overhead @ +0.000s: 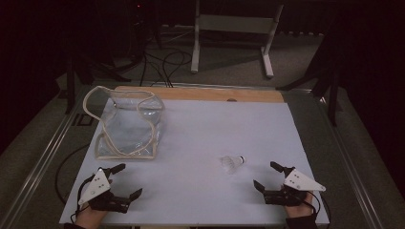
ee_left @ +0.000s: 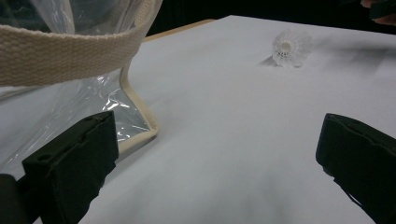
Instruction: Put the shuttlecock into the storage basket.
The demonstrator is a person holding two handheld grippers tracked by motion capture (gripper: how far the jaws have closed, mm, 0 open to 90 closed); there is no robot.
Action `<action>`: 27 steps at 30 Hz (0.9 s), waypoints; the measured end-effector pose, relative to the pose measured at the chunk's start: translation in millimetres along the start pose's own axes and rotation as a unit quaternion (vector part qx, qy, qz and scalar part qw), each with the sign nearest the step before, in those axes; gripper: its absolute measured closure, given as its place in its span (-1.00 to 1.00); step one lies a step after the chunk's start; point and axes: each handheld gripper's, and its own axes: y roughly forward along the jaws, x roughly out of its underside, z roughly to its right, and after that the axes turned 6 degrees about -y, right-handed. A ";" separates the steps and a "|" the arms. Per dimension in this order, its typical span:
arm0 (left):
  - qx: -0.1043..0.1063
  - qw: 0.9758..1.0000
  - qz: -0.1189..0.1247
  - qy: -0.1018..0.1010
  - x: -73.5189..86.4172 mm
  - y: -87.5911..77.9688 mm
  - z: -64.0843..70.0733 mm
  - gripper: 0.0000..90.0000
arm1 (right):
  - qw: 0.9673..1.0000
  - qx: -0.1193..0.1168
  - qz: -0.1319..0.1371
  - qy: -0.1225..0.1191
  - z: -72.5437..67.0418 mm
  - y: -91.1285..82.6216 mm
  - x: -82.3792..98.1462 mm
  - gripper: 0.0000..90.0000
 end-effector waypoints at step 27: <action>0.020 0.997 -0.074 -0.006 -19.7 -1.3 1.2 -1.00 | 1.000 0.011 -0.001 -0.011 -2.2 1.0 -4.3 -0.78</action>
